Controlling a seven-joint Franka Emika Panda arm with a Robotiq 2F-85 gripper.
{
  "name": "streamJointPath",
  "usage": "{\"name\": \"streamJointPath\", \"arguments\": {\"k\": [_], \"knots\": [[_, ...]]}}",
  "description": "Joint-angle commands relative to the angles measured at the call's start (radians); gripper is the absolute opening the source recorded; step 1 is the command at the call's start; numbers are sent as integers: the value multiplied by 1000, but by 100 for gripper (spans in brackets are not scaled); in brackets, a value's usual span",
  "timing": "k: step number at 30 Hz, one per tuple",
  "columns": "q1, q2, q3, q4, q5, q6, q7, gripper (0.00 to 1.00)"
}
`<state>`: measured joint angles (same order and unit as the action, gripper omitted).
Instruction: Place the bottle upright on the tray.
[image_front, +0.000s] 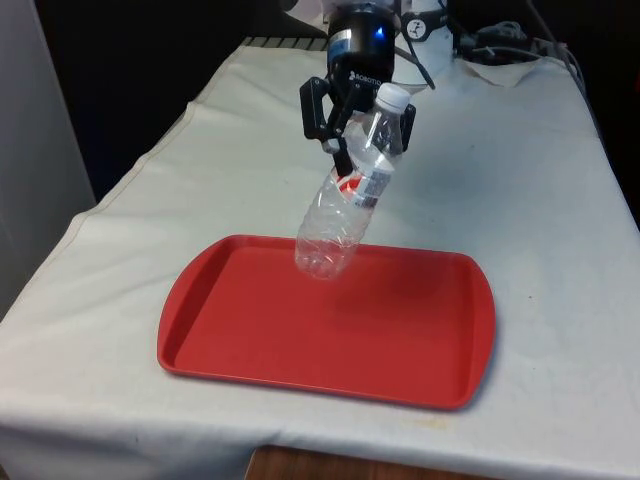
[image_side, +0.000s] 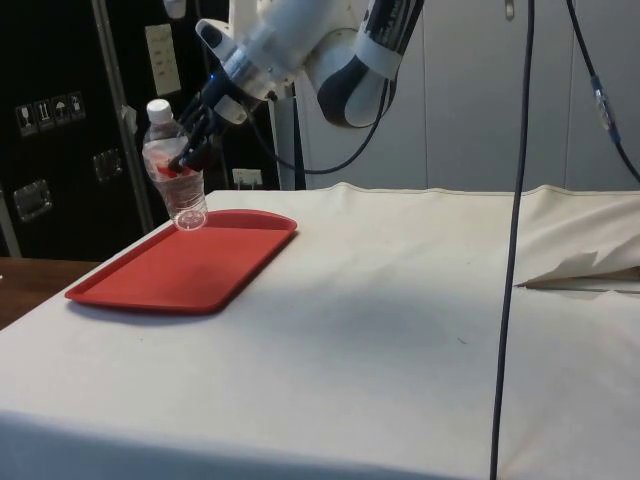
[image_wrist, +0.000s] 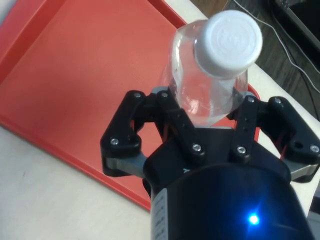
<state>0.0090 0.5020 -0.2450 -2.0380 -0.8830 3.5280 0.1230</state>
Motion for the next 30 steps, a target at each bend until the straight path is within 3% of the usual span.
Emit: {"name": "streamJointPath", "arguments": {"k": [1,4,5,6,13,14,15,22,23,24,30], "knots": [[-13,6,12,-4,-7,19,14,14],[-14,7,10,-5,-7,27,42,14],[-1,2,-3,-1,0,10,34,14],[-14,7,10,-5,-7,28,48,14],[-15,6,9,-7,-7,34,98,14],[-3,2,-4,-2,0,21,100,14],[-15,6,9,-7,-6,36,113,14],[-15,6,8,-10,-7,41,173,14],[-4,2,-5,-4,0,28,161,14],[-15,6,8,-10,-7,42,180,14],[-15,5,10,-14,-8,40,234,14]]}}
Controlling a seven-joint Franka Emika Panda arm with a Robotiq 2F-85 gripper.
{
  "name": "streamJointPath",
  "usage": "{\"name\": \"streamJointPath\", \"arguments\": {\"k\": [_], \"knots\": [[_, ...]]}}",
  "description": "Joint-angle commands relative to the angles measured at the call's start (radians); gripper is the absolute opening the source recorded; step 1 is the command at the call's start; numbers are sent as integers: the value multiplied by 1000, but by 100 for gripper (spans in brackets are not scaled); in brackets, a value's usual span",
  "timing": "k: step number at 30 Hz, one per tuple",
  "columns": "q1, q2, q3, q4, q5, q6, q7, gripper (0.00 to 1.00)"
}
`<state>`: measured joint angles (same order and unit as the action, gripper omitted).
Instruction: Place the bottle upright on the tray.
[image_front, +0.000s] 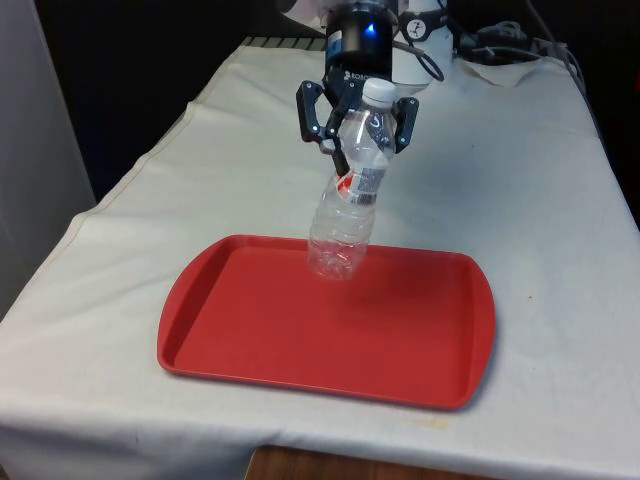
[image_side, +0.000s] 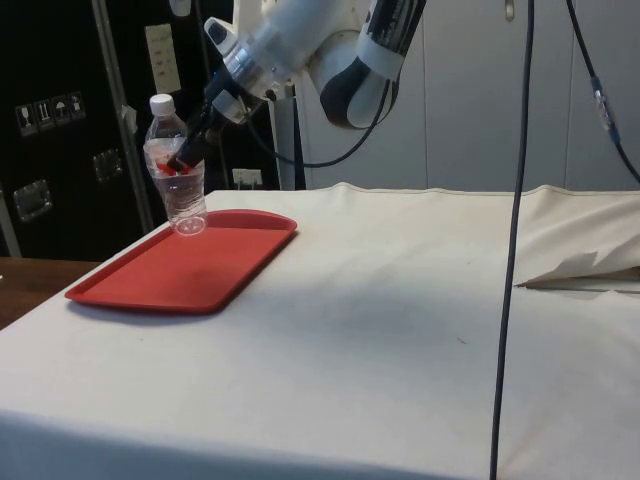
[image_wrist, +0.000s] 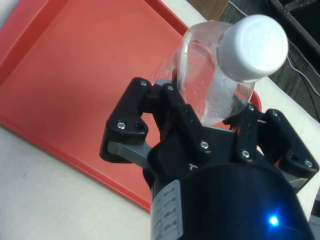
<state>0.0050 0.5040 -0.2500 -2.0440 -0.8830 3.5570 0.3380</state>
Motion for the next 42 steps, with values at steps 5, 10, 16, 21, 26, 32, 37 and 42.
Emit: {"name": "streamJointPath", "arguments": {"k": [5,10,16,21,26,32,37,42], "knots": [[-11,3,15,-9,-8,10,48,14],[-11,3,16,-12,-9,10,93,14],[-13,11,17,-6,-9,15,136,14],[-16,24,19,9,-10,18,163,14],[-17,52,20,41,-11,21,207,14],[-18,77,19,68,-11,27,252,14],[-21,88,20,75,-14,28,296,14],[-22,91,21,74,-16,27,323,14]]}}
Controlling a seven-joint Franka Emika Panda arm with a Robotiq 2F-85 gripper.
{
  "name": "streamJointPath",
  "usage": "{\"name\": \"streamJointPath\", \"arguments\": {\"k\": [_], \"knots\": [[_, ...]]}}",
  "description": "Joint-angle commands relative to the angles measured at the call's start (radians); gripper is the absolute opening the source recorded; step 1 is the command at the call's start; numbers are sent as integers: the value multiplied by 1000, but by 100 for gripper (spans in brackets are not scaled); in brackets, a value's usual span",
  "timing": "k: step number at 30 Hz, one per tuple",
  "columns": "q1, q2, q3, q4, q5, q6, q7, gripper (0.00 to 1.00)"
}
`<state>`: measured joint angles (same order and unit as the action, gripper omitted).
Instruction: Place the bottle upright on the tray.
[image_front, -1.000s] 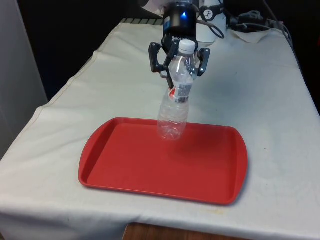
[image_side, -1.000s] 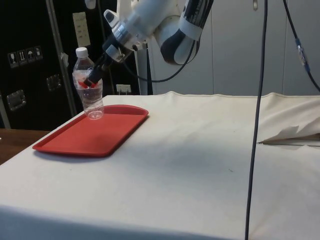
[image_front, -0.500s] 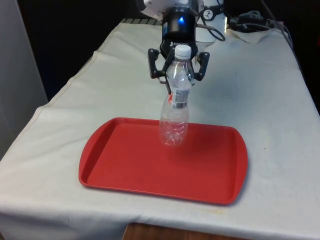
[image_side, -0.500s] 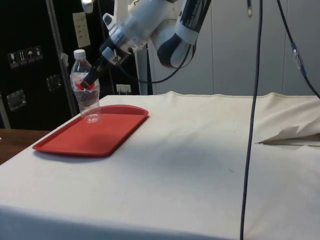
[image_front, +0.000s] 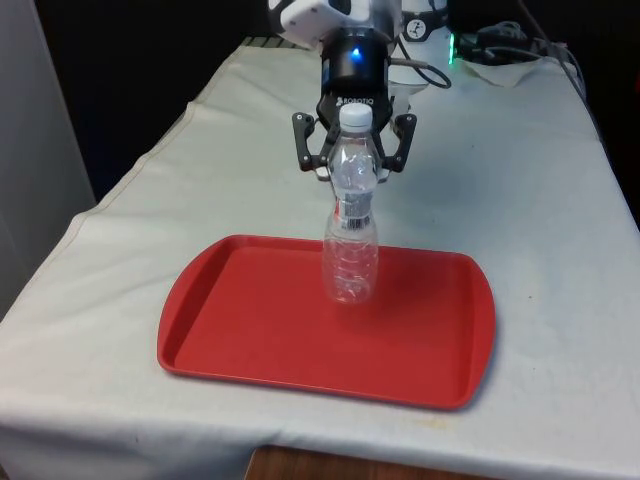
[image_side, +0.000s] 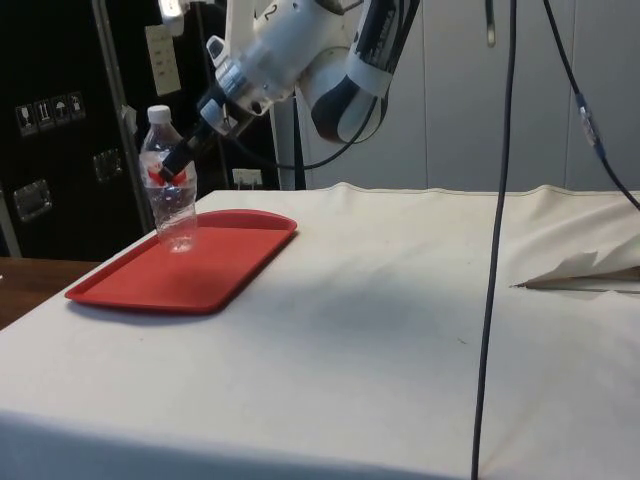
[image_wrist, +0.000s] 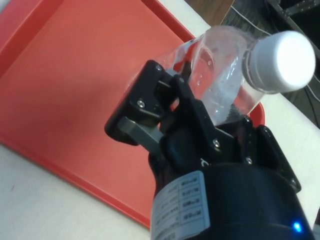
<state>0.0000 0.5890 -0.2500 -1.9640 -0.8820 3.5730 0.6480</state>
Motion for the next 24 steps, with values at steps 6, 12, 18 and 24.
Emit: {"name": "streamJointPath", "arguments": {"k": [6,12,18,24], "knots": [[-18,9,21,-7,-18,10,52,14],[-17,12,19,-6,-19,5,96,14],[-14,21,19,9,-18,-14,112,14],[1,34,-3,47,0,-41,110,14]]}}
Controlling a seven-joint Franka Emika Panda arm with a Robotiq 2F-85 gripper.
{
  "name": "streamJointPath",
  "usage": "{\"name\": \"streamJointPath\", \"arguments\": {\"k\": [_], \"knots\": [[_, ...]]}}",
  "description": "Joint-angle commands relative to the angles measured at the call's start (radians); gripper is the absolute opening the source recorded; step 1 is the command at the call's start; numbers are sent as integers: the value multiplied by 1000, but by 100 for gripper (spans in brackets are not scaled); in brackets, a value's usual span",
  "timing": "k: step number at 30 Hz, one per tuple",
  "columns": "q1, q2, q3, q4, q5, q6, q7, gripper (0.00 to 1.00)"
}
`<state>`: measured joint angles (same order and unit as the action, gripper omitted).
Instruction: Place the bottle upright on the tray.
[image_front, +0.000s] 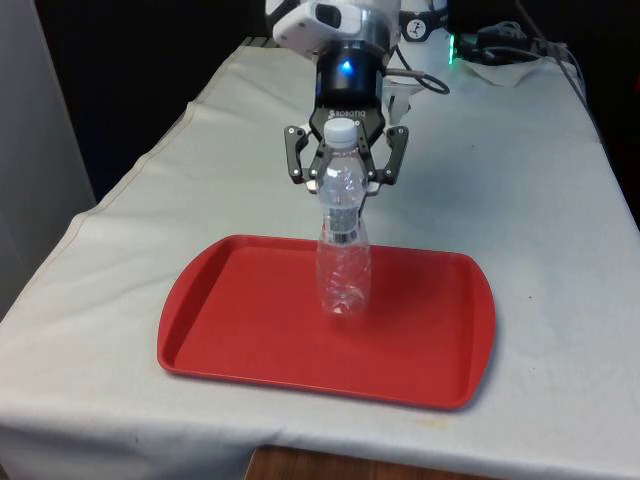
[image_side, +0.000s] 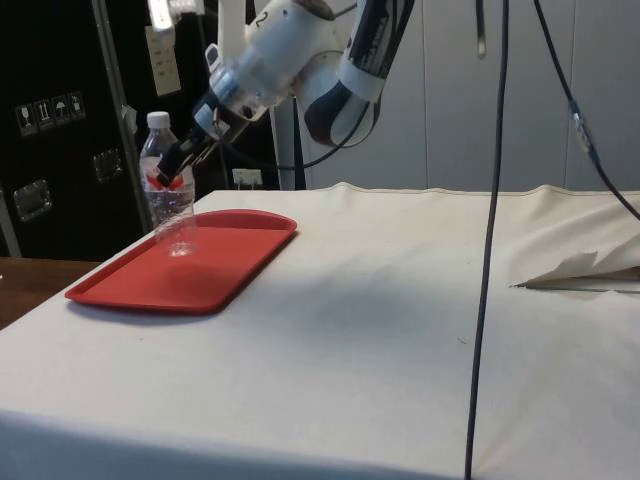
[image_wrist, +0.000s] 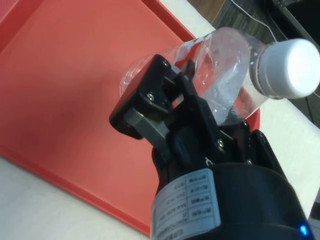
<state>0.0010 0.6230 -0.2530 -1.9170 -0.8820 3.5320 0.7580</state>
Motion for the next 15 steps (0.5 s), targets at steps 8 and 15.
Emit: {"name": "streamJointPath", "arguments": {"k": [8,15], "knots": [[0,11,-1,17,0,-4,4,14],[0,17,0,24,0,-7,3,14]]}}
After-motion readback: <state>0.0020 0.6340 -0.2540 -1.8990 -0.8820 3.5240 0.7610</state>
